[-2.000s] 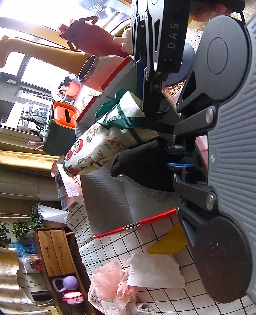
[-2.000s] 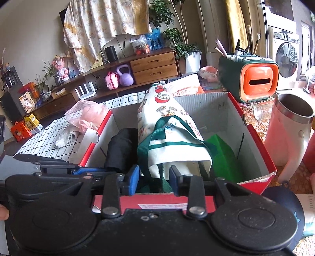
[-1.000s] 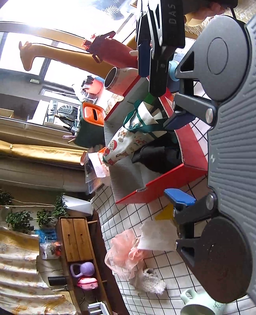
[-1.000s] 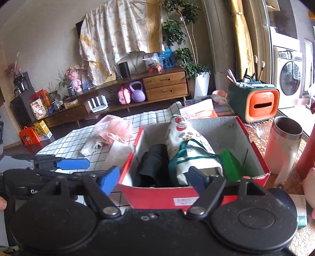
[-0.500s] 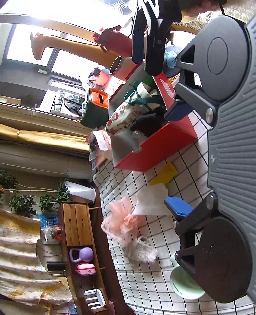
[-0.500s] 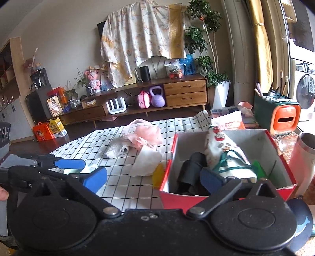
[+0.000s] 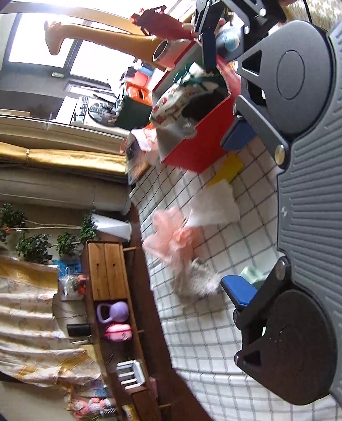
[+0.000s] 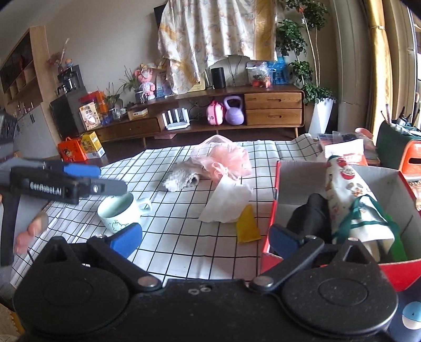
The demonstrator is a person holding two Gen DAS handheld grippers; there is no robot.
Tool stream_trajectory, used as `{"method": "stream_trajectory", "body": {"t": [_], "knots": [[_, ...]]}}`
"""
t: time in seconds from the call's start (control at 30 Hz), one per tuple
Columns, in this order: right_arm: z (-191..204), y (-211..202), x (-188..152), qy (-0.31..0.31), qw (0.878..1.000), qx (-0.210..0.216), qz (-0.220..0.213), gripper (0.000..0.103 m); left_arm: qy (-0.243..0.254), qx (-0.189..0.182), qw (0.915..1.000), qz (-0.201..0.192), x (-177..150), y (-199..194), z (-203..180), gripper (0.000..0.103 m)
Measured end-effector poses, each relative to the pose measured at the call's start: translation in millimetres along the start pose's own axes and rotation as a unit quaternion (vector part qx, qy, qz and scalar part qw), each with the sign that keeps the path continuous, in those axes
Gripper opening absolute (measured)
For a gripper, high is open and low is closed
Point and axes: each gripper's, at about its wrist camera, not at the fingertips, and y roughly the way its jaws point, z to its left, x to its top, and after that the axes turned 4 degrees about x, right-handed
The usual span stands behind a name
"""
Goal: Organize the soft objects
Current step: 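Withdraw both open tools from the red box back over the table, then reach the left tool to the grey fuzzy cloth while the right tool reaches the white tissue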
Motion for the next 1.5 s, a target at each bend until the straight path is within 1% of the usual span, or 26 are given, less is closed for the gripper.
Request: {"method": "stream_trajectory", "body": {"t": [0.1, 0.17, 0.27, 0.3, 0.43, 0.6, 0.73, 0.83, 0.9, 1.2, 1.3, 1.43, 1.5], "knots": [[3, 13, 3, 0.0, 1.0, 0.004, 0.005, 0.102, 0.02, 0.015, 0.9996, -0.01, 10, 4, 16, 0.103], [7, 21, 4, -0.004, 1.0, 0.005, 0.008, 0.102, 0.027, 0.017, 0.9995, -0.005, 19, 9, 29, 0.103], [11, 34, 7, -0.012, 1.0, 0.011, 0.014, 0.102, 0.024, -0.002, 0.9995, 0.021, 32, 21, 49, 0.103], [13, 38, 8, -0.014, 1.0, 0.012, 0.017, 0.102, 0.021, -0.003, 0.9993, 0.03, 37, 26, 55, 0.103], [17, 57, 14, -0.029, 0.999, 0.012, 0.027, 0.102, 0.035, 0.02, 0.9984, 0.039, 47, 44, 71, 0.103], [21, 87, 23, -0.038, 0.999, 0.014, 0.036, 0.102, 0.04, 0.035, 0.9971, 0.054, 57, 77, 93, 0.103], [20, 114, 33, -0.036, 0.998, 0.013, 0.042, 0.102, 0.044, 0.033, 0.9951, 0.082, 63, 114, 107, 0.103], [16, 135, 38, -0.031, 0.999, 0.003, 0.044, 0.102, 0.046, 0.032, 0.9934, 0.1, 65, 141, 112, 0.103], [10, 149, 40, -0.024, 0.999, -0.006, 0.046, 0.101, 0.043, 0.022, 0.9926, 0.112, 65, 156, 114, 0.103], [-8, 208, 42, -0.018, 0.997, -0.038, 0.066, 0.096, 0.057, 0.015, 0.9868, 0.151, 65, 218, 110, 0.103], [-13, 222, 41, -0.021, 0.996, -0.05, 0.071, 0.093, 0.058, 0.018, 0.9848, 0.162, 65, 236, 108, 0.103], [-16, 239, 36, -0.023, 0.995, -0.058, 0.081, 0.09, 0.062, 0.023, 0.9801, 0.187, 64, 259, 105, 0.103], [-18, 245, 33, -0.023, 0.994, -0.063, 0.084, 0.084, 0.075, 0.035, 0.9772, 0.195, 62, 269, 102, 0.103]]}}
